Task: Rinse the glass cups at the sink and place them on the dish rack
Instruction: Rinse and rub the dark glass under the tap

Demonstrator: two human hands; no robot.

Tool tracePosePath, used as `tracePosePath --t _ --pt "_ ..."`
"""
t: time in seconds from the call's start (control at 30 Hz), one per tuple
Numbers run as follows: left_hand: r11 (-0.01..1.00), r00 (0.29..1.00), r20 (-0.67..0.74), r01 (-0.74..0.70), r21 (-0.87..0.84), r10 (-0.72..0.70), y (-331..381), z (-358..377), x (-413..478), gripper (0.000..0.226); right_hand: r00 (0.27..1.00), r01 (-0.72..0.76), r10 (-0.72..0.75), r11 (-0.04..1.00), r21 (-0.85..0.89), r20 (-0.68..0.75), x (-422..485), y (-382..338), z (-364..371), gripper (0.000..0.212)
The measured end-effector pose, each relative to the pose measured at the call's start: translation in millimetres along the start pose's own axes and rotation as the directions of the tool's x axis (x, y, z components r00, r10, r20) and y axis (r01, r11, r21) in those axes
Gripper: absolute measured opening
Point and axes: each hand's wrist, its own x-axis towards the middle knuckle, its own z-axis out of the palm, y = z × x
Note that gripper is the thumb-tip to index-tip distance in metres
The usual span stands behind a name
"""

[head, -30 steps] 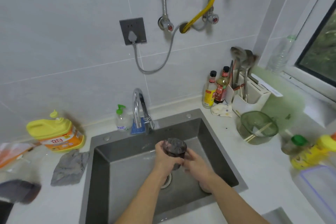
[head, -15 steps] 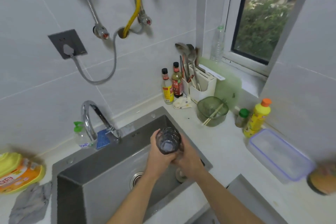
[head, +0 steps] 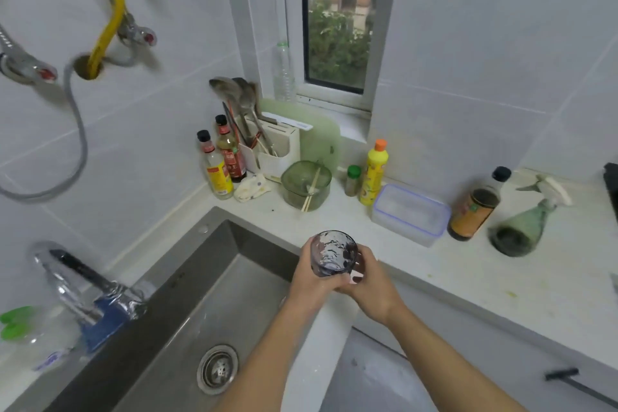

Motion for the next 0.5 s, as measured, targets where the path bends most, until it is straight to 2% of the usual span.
tracePosePath --t 0.23,0.5 --pt "0.991 0.942 0.335 -0.022 0.134 -0.025 15 111 -7 0.084 0.955 -0.045 0.075 0.993 0.107 -0.288 -70 24 -110 0.081" --pt "0.97 0.803 0.595 -0.109 0.217 -0.043 4 307 -74 0.087 0.814 -0.05 0.165 0.975 0.215 -0.557 -205 83 -258 0.078"
